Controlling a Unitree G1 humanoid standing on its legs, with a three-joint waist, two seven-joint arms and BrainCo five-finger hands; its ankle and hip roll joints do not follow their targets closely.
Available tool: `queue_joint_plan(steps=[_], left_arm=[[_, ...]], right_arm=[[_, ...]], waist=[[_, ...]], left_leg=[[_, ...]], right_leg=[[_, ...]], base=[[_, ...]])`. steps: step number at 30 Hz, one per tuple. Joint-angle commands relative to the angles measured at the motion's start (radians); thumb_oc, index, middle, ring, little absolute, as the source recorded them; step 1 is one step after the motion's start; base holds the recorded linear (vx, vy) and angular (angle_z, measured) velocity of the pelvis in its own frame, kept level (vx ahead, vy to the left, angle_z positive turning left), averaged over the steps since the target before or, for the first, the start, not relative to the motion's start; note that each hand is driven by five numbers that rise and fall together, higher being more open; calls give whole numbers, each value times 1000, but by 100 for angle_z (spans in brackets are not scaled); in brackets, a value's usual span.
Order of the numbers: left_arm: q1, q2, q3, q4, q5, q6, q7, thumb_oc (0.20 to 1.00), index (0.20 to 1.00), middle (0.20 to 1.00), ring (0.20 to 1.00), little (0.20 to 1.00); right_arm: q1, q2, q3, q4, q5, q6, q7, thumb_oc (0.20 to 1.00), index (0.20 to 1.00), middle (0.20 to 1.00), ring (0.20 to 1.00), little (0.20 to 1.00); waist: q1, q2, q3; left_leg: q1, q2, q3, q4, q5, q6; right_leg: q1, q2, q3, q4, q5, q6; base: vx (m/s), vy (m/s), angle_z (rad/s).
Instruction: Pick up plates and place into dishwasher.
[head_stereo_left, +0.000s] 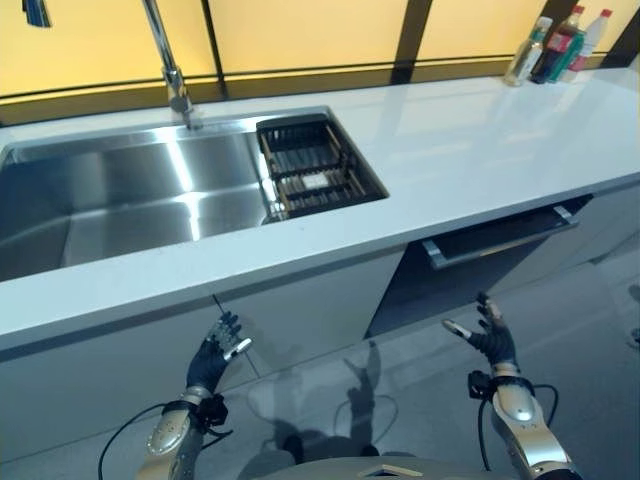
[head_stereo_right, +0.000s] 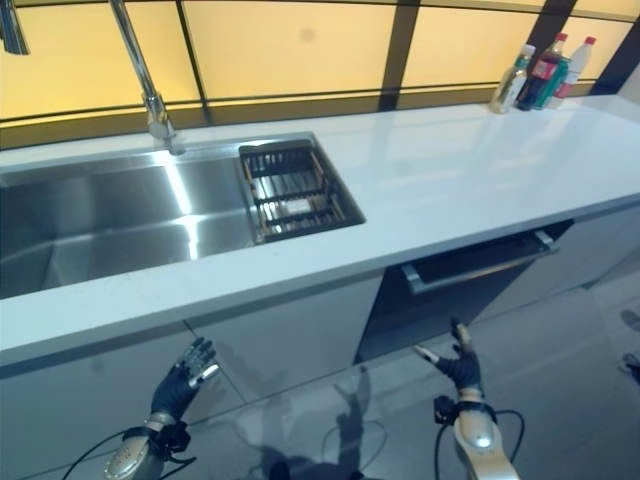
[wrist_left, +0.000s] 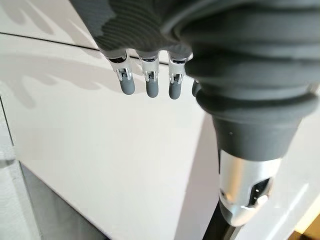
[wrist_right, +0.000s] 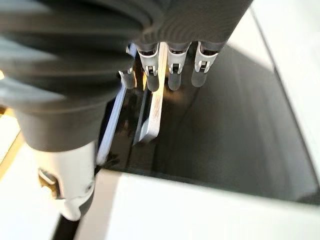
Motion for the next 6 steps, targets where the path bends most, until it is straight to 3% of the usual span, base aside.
queue_joint_plan(steps=[1,6], left_arm=[[-16,16,16,-73,-29,-39,-21,1000,1000,1000,1000,1000],[-11,14,6,-78,-25,-42,-4,1000,1000,1000,1000,1000]], right_arm=[[-57,-8,43,-68,80,-76,83,1000,1000,1000,1000,1000],[-56,-5,71,-49,84,-62,137,1000,1000,1000,1000,1000]], waist=[[-6,-12,7],[1,-15,2]], left_leg=[[-22,39,-1,98,-122,-10],[-22,39,-9,97,-122,-13]], right_leg=[[-38,-13,6,-8,61,48],[-38,-13,-3,-6,56,47]], base=[[0,0,0],[0,0,0]])
